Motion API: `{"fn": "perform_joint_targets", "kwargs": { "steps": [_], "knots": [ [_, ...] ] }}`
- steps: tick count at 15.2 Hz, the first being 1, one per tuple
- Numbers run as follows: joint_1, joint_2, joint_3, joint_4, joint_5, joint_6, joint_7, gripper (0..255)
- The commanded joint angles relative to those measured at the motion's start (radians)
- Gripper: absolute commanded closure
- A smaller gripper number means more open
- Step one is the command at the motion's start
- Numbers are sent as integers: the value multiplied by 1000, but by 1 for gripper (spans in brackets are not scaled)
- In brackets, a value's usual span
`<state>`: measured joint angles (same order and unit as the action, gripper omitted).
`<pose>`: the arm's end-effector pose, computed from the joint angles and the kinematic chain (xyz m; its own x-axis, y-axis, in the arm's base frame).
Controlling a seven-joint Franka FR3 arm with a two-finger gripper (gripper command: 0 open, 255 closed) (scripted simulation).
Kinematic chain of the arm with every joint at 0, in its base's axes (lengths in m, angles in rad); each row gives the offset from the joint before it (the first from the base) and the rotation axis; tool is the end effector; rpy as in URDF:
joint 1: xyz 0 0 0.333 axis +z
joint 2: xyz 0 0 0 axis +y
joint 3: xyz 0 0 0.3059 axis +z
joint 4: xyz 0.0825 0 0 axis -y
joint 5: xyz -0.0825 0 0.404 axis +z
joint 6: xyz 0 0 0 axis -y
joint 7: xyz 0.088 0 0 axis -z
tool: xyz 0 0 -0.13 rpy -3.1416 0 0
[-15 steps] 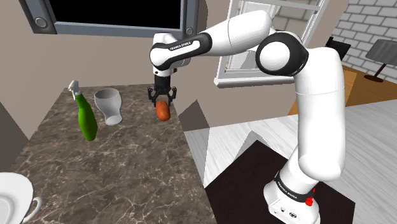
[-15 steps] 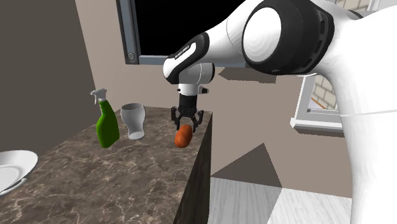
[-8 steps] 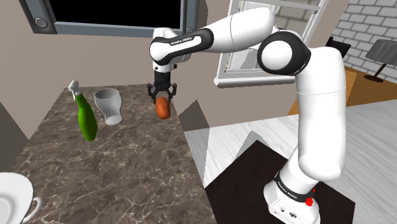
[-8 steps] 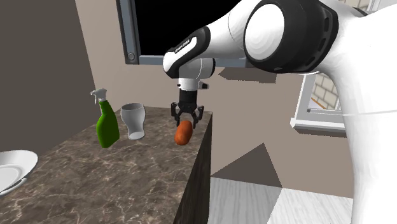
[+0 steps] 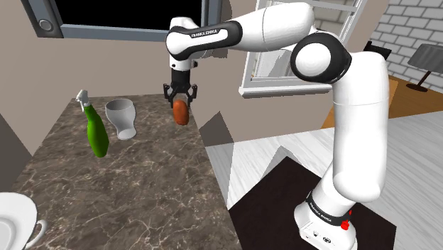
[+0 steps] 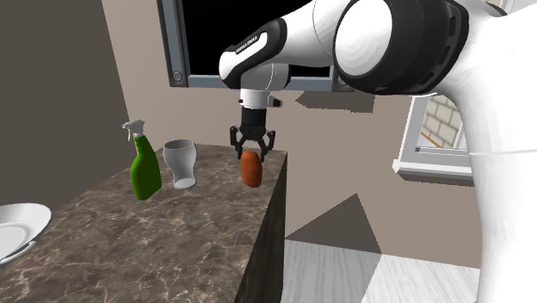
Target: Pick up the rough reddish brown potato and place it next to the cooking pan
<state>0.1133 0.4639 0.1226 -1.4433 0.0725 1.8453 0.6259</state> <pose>0.6806 0.1592 0.3817 0.9068 -0.4039 -0.1211 -0.4132 -0.9084 -0.0642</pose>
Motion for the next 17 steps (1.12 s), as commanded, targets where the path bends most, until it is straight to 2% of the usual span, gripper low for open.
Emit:
{"fn": "perform_joint_targets", "kwargs": {
  "steps": [1, 14, 17],
  "knots": [
    [-1, -5, 0, 21, 0, -26, 1, 255],
    [2, -9, 2, 180, -2, -188, 17, 255],
    [38, -65, 19, 93, 1, -151, 69, 255]
  ]
}}
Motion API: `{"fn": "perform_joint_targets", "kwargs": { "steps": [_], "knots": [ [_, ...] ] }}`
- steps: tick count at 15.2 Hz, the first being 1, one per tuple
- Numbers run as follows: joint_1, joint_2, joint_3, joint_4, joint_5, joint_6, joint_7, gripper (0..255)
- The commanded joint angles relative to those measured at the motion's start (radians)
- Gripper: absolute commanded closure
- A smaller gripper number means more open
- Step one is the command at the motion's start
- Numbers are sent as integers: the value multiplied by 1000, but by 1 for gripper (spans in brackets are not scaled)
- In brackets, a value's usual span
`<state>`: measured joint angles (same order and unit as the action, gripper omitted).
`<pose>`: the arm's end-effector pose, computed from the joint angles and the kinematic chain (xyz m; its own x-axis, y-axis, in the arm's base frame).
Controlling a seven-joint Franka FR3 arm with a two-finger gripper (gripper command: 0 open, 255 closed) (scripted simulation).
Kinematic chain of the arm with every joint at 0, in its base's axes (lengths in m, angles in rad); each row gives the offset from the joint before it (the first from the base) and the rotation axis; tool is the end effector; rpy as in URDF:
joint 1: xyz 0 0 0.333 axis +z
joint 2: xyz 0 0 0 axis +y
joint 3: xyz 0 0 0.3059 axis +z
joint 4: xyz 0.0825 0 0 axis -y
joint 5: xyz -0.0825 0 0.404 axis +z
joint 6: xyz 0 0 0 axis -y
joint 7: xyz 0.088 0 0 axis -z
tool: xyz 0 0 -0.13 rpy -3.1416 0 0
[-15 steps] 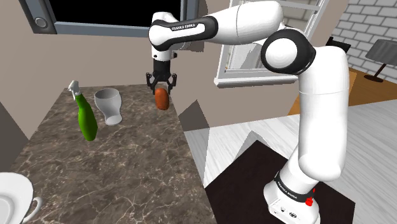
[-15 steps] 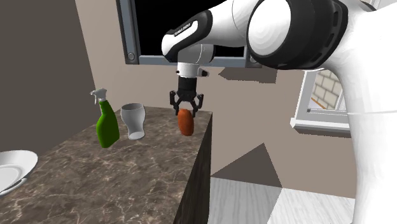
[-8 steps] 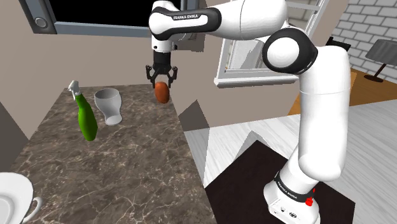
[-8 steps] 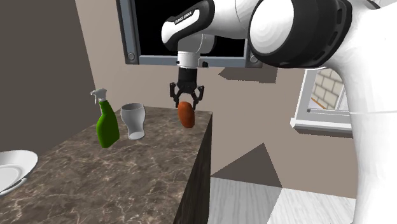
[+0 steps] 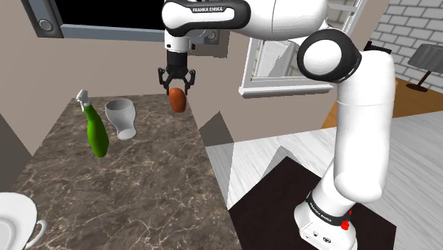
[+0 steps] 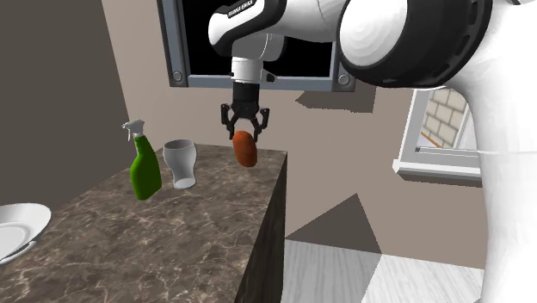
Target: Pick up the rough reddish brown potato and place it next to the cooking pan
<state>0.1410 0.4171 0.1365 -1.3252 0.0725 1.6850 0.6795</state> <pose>0.6668 0.1833 0.4597 0.9070 -0.4032 -0.1217 -0.4126 -0.9087 -0.0640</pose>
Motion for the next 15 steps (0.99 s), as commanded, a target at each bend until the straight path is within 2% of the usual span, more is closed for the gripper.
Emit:
{"fn": "perform_joint_targets", "kwargs": {
  "steps": [1, 8, 15],
  "knots": [
    [22, -34, 11, -50, 2, 20, 33, 255],
    [111, -115, 59, -174, 5, 79, 167, 255],
    [204, -147, 112, -225, 1, 117, 311, 255]
  ]
}}
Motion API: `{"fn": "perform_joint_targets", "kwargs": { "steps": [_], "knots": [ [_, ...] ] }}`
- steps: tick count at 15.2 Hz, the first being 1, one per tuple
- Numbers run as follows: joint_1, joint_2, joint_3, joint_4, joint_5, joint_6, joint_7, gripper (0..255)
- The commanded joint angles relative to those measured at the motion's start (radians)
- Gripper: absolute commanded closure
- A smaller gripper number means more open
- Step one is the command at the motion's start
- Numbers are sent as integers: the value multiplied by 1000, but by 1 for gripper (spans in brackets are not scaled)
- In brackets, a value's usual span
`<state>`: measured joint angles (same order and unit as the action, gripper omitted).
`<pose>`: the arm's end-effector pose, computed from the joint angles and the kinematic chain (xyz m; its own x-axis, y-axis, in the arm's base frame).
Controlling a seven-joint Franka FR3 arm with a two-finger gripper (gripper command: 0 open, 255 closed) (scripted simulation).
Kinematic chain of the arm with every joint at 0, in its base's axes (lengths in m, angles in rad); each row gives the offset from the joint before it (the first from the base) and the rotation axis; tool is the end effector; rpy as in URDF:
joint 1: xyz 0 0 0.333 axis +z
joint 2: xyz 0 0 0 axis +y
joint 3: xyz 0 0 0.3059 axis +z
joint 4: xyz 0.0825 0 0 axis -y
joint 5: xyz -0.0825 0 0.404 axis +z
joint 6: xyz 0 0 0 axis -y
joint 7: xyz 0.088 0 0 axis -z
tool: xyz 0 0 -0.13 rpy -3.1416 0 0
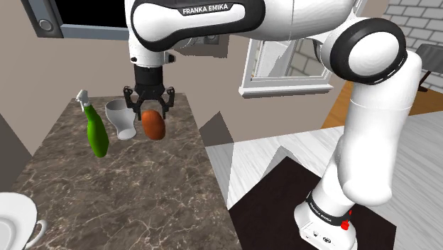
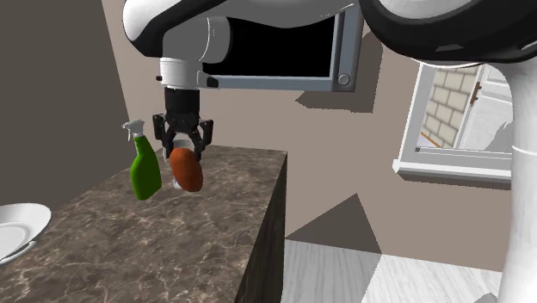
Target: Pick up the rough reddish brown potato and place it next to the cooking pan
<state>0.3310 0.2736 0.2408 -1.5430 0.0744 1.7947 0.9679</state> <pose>0.5568 0.3512 0.4605 0.9074 -0.4024 -0.1214 -0.4117 -0.9091 -0.0641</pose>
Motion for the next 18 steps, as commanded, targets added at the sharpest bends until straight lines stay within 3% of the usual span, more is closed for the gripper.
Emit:
{"fn": "perform_joint_targets", "kwargs": {
  "steps": [1, 10, 18],
  "knots": [
    [28, -4, 15, -9, -3, 11, 44, 255],
    [162, 35, 81, 34, -33, 27, 244, 255],
    [307, 144, 126, 178, -90, 5, 430, 255]
  ]
}}
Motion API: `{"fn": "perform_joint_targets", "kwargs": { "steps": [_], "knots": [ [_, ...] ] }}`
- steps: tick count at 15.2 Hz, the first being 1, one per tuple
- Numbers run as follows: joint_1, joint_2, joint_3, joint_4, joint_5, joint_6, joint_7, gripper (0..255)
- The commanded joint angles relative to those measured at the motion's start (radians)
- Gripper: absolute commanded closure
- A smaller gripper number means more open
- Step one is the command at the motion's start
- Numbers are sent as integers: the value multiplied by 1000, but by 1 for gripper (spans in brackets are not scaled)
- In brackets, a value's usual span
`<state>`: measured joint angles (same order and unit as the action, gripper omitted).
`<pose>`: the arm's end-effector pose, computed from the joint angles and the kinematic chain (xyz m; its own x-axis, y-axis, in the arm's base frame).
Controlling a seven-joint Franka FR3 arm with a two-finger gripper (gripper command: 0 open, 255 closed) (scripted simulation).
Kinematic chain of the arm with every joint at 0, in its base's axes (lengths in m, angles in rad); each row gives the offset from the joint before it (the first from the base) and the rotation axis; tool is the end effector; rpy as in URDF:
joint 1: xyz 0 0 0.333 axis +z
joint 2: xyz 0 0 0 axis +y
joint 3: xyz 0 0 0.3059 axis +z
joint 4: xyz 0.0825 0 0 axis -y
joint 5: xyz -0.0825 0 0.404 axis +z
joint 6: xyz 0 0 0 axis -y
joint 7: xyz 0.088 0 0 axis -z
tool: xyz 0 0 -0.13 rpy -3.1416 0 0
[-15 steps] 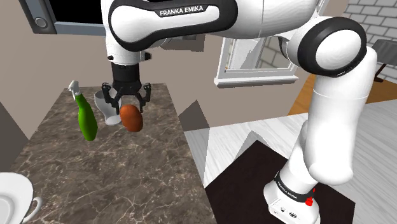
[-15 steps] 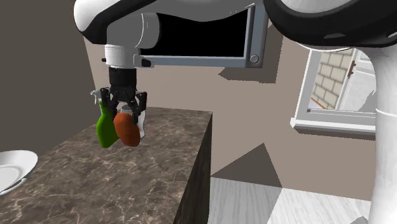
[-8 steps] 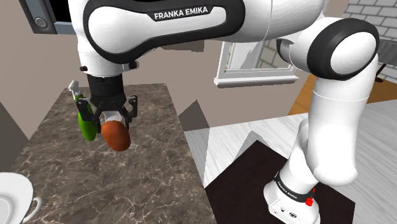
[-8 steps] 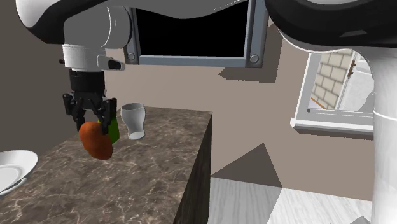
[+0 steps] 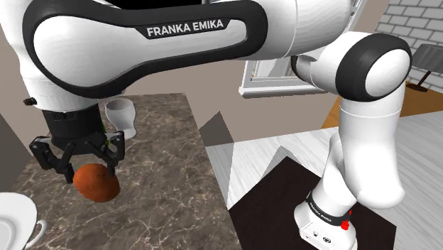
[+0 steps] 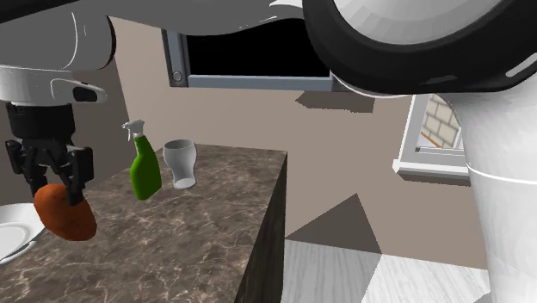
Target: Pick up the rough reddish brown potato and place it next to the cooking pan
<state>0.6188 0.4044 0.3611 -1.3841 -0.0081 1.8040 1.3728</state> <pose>0.4184 0.5561 0.4615 0.9076 -0.4020 -0.1209 -0.4112 -0.9093 -0.0640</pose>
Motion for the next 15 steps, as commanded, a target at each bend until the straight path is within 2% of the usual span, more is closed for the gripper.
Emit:
{"fn": "perform_joint_targets", "kwargs": {
  "steps": [1, 15],
  "knots": [
    [19, 13, 4, 6, -7, 9, 24, 255],
    [13, 36, -2, -150, -12, 186, 14, 255]
  ]
}}
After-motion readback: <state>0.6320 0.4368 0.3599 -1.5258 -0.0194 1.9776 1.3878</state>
